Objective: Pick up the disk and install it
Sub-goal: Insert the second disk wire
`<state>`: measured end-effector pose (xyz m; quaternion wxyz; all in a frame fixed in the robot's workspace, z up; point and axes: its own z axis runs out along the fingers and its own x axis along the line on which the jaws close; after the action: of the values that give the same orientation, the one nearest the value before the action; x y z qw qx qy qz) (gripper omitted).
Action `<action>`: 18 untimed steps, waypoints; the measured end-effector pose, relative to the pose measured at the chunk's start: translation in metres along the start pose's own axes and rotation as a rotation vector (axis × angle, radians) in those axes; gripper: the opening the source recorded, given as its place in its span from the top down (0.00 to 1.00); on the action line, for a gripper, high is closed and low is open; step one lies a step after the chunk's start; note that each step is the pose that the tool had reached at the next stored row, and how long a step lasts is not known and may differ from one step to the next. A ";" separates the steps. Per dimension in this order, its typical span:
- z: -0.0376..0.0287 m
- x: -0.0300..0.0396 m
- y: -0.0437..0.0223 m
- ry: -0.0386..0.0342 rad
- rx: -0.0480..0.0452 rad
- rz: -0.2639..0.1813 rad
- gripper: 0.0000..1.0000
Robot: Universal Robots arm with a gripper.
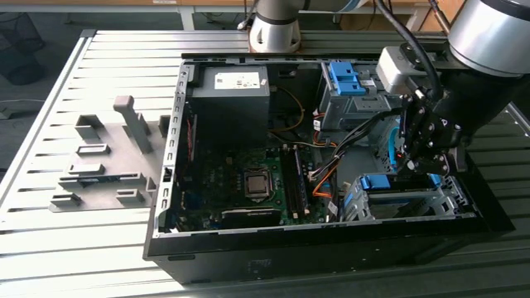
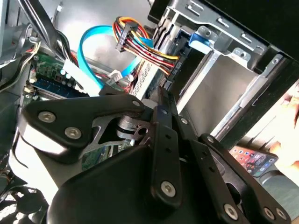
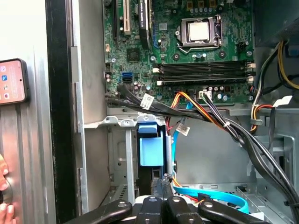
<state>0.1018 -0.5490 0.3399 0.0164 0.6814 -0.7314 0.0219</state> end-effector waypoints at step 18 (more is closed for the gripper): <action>-0.0310 -0.0011 0.0055 -0.0003 0.0005 0.000 0.89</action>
<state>0.0962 -0.5459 0.3708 0.0161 0.6814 -0.7314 0.0220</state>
